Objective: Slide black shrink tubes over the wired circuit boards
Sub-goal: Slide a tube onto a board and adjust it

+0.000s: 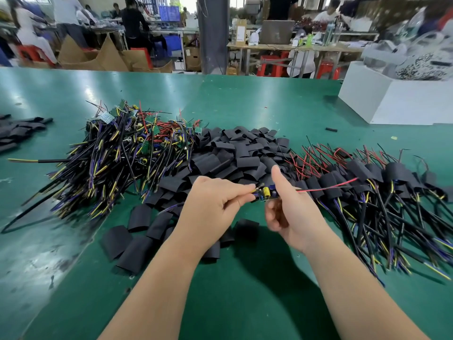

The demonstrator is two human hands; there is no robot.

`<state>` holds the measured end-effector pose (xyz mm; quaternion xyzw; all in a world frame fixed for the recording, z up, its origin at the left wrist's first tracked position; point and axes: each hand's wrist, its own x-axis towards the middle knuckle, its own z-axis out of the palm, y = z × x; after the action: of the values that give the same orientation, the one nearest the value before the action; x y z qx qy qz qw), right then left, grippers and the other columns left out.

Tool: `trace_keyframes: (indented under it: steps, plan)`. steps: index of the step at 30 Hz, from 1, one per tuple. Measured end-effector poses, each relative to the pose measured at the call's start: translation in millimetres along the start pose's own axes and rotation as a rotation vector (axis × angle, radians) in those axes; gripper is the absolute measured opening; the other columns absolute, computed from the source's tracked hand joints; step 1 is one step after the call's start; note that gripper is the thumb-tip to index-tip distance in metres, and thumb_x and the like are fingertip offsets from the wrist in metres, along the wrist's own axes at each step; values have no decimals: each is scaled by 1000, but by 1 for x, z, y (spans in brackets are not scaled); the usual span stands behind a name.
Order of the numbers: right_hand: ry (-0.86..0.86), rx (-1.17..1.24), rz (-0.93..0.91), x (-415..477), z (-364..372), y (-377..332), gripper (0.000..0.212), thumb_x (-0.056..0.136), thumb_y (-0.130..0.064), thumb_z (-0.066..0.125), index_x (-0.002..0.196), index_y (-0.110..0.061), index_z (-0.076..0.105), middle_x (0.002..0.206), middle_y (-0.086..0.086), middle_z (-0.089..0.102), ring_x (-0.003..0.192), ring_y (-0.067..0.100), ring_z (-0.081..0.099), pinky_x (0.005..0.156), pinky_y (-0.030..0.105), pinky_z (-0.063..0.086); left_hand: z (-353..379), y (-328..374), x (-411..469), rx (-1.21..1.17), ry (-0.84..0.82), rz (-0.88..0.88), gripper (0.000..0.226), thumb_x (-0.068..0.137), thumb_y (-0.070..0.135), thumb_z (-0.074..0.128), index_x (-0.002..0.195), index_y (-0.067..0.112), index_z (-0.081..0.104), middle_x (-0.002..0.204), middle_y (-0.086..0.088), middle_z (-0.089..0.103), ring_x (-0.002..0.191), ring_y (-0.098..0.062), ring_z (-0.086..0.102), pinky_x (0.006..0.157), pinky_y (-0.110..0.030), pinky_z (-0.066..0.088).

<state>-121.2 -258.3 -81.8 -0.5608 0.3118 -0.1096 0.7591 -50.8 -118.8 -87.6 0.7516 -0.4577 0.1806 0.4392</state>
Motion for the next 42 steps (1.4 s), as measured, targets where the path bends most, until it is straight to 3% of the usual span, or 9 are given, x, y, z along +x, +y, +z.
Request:
trace_keyframes:
  steps: [4, 8, 11, 14, 18, 23, 33, 39, 42]
  plan:
    - [-47, 51, 33, 2, -6, -3, 53, 70, -65, 67, 55, -17, 50, 45, 0, 45, 34, 12, 39, 36, 18, 26, 6, 0, -1, 199, -118, 94, 19, 84, 29, 67, 94, 17, 77, 75, 6, 70, 69, -14, 63, 71, -36, 37]
    - [-191, -203, -224, -5, -22, -13, 41, 62, -57, 73, 62, -16, 68, 60, 4, 65, 43, 14, 50, 45, 23, 38, 8, 0, 0, 451, -107, 82, 19, 91, 27, 58, 84, 17, 72, 70, 3, 66, 69, -21, 63, 71, -38, 33]
    - [251, -793, -507, 4, -49, -15, 4, 81, -19, 70, 77, -20, 72, 65, -7, 67, 61, 12, 61, 65, 24, 42, 2, -5, -1, 463, -77, 25, 22, 94, 25, 53, 83, 18, 70, 71, 5, 67, 69, -20, 63, 72, -37, 31]
    - [487, -954, -532, 8, -62, -16, 15, 84, -9, 61, 91, -15, 73, 73, -8, 62, 70, 10, 56, 71, 19, 34, -2, -9, -1, 395, -34, -34, 17, 93, 20, 55, 86, 18, 71, 71, 8, 68, 68, -16, 64, 72, -37, 29]
    - [380, -1068, -545, 12, -55, -9, 19, 82, -8, 66, 98, -13, 74, 82, -3, 64, 73, 13, 57, 67, 14, 32, -3, -15, -1, 357, 69, -118, 15, 90, 16, 56, 84, 19, 69, 66, 10, 64, 55, -9, 50, 71, -36, 27]
    - [160, -1355, -460, 19, -45, 2, 52, 85, -11, 69, 135, -12, 54, 134, 8, 50, 121, 25, 50, 97, 22, 30, -5, -20, -3, 322, 117, -174, 15, 90, 15, 55, 83, 22, 66, 64, 10, 61, 52, -11, 49, 71, -33, 25]
    - [232, -1225, -469, 28, -31, 5, 31, 87, -12, 63, 117, -10, 56, 107, 11, 63, 98, 29, 56, 81, 32, 45, -9, -19, -3, 265, 137, -257, 17, 91, 19, 52, 86, 18, 68, 66, 8, 64, 53, -20, 55, 75, -38, 31]
    - [89, -860, -597, 22, -33, 3, 25, 83, -4, 68, 97, -25, 65, 77, -10, 66, 58, -1, 53, 62, 7, 40, -10, -20, -2, 235, 178, -259, 17, 90, 18, 51, 87, 16, 68, 67, 7, 65, 54, -20, 57, 76, -38, 32]
    - [92, -633, -575, 22, -33, -1, 30, 82, 0, 66, 85, -30, 64, 73, -6, 70, 54, 0, 55, 62, 21, 47, -11, -19, -2, 220, 185, -259, 17, 90, 18, 52, 87, 16, 68, 66, 9, 64, 55, -19, 58, 76, -39, 33]
